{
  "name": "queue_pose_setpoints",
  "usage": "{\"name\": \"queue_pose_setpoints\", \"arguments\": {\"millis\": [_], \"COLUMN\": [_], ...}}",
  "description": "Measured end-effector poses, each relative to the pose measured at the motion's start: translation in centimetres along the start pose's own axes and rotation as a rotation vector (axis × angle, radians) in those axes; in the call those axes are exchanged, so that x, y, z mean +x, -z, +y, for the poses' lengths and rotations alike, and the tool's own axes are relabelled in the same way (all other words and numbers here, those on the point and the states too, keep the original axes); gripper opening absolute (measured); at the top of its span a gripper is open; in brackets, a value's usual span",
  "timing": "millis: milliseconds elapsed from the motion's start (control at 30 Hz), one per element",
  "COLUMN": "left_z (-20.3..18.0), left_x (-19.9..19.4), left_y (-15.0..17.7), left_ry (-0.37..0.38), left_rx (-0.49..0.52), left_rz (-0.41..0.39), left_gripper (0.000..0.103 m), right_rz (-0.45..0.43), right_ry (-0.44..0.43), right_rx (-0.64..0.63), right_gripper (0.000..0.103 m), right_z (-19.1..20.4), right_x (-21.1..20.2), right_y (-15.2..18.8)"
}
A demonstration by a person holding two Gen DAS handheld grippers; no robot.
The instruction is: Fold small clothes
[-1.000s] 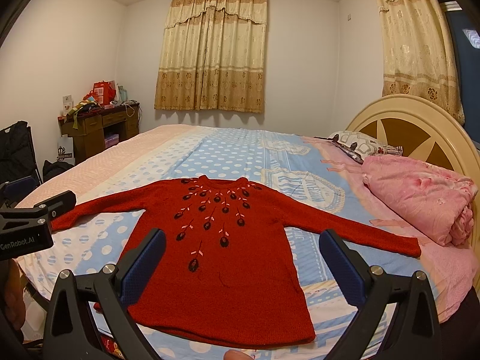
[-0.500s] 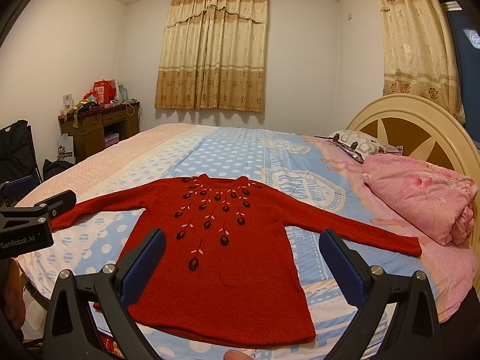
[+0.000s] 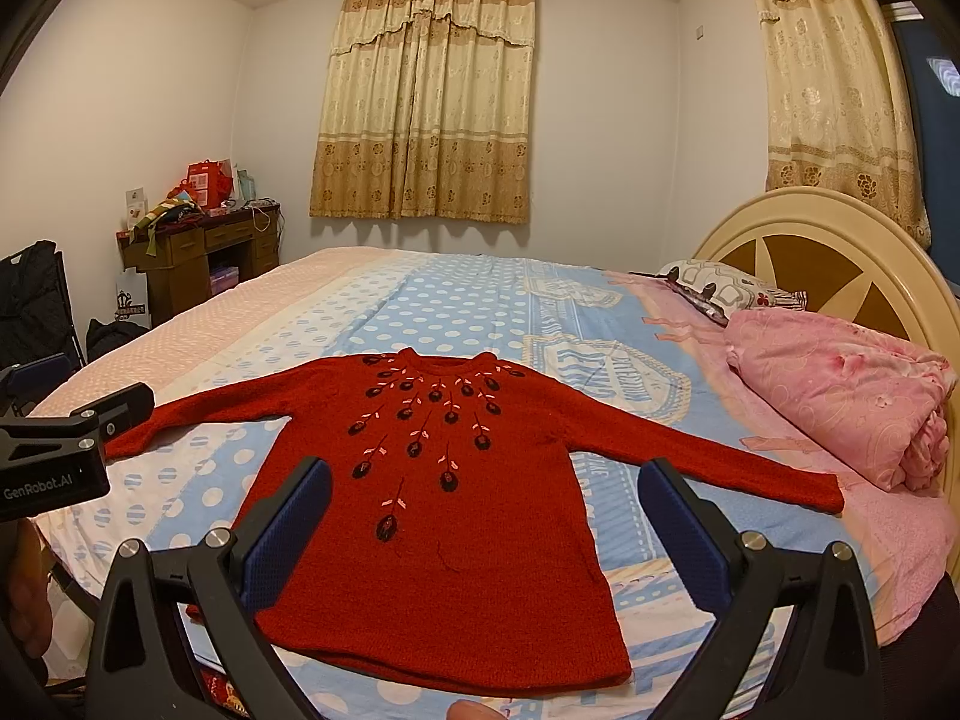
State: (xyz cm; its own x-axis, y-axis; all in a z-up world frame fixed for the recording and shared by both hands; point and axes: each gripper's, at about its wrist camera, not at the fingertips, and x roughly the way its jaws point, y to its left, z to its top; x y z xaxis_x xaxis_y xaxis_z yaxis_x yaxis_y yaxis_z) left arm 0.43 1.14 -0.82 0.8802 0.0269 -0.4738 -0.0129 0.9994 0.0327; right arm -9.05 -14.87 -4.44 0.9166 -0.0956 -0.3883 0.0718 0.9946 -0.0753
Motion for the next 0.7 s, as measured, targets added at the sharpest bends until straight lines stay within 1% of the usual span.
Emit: {"name": "queue_pose_setpoints", "arguments": {"millis": [700], "left_z": [-0.03], "left_x": [-0.02], "left_y": [-0.02], "left_ry": [-0.001], "left_rx": [0.002], "left_rz": [0.003], "left_gripper": [0.103], "right_rz": [0.004], "right_ry": [-0.001], "right_rx": [-0.001], "right_gripper": [0.102], "right_z": [0.06], "right_x": [-0.07], "right_y": [0.39]}}
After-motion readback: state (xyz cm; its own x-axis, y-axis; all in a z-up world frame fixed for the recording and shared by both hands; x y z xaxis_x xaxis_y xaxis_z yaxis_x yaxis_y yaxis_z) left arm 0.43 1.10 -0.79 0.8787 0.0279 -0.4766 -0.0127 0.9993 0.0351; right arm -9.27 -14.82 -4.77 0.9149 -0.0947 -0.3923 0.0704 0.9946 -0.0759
